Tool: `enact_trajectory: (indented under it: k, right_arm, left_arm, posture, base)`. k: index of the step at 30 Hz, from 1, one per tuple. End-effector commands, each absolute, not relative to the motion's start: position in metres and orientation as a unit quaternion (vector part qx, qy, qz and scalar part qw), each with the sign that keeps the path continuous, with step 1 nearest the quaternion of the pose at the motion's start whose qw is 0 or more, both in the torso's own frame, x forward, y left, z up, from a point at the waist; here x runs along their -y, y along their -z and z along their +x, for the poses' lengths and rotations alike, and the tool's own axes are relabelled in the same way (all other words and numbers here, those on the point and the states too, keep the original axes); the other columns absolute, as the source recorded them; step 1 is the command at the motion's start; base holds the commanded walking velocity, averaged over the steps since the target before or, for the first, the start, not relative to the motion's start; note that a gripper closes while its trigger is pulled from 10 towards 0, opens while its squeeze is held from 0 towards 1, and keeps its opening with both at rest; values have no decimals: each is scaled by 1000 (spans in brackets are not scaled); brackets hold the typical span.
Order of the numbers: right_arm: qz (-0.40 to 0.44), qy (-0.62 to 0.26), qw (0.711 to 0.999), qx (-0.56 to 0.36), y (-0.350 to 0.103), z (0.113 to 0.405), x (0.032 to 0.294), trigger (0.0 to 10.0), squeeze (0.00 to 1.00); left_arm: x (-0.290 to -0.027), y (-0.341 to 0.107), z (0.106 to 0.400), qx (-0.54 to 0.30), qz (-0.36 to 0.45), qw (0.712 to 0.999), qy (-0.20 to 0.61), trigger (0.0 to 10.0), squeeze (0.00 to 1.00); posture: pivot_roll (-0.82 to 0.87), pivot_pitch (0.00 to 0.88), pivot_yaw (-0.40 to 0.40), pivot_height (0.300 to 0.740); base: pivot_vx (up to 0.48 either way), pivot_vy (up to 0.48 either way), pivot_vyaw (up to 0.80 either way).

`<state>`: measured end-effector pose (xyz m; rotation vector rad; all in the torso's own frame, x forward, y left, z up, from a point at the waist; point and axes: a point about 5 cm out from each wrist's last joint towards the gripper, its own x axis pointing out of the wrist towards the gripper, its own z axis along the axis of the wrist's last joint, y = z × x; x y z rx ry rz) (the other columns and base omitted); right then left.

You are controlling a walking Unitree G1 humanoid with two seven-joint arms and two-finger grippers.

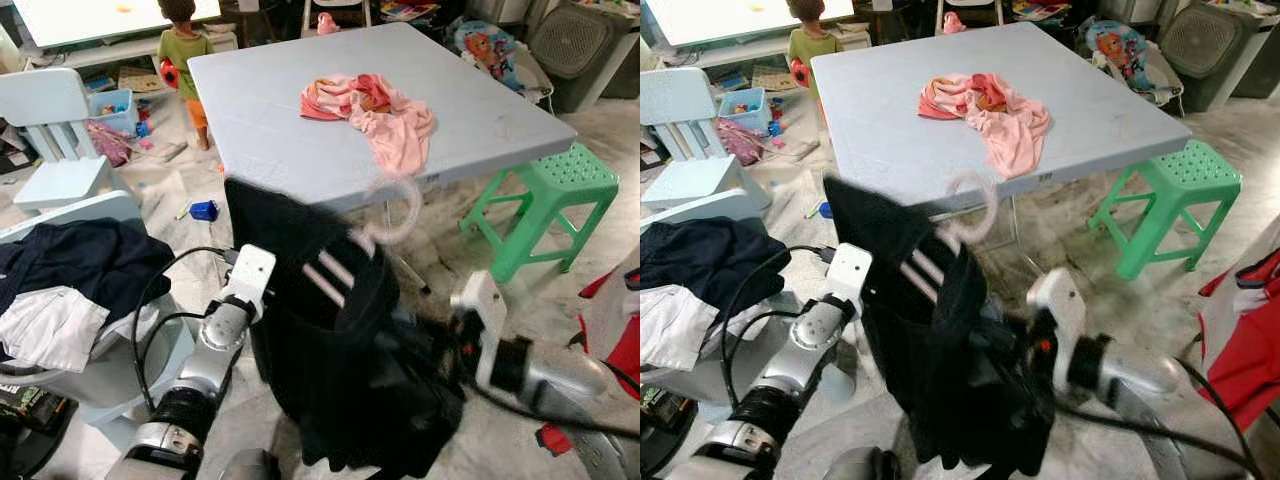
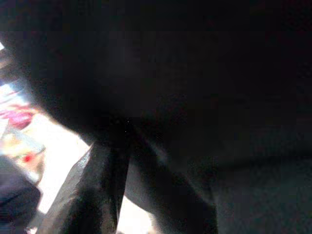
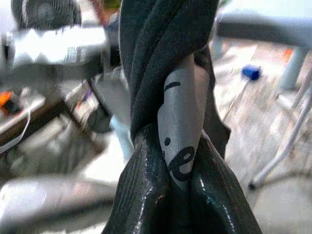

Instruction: Hang hanger

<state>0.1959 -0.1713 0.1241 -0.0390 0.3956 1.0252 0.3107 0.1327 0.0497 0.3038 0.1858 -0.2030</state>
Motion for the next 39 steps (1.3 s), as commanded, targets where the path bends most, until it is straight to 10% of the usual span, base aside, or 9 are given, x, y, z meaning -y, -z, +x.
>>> enact_trajectory:
  k: [1,13,25,39]
  right_arm:
    - [-75,-493,843,-204,-117,194,179,10000,0]
    - [-248,-398,827,-309,-86,200,251,10000,0]
    - [-152,-487,834,-210,-155,192,262,10000,0]
    - [-179,-585,745,-265,-166,165,265,10000,0]
  left_arm:
    - [-146,-59,318,-73,158,982,68,10000,0]
    - [-164,-62,317,-64,152,986,37,10000,0]
    - [-165,-53,315,-91,146,984,52,10000,0]
    - [-164,-53,317,-99,110,987,63,10000,0]
  posture:
    - [-73,0,42,740]
    - [-73,0,39,740]
    - [-93,0,52,740]
    - [-92,0,52,740]
  base:
    - [0,0,0]
    - [0,0,0]
    - [0,0,0]
    - [0,0,0]
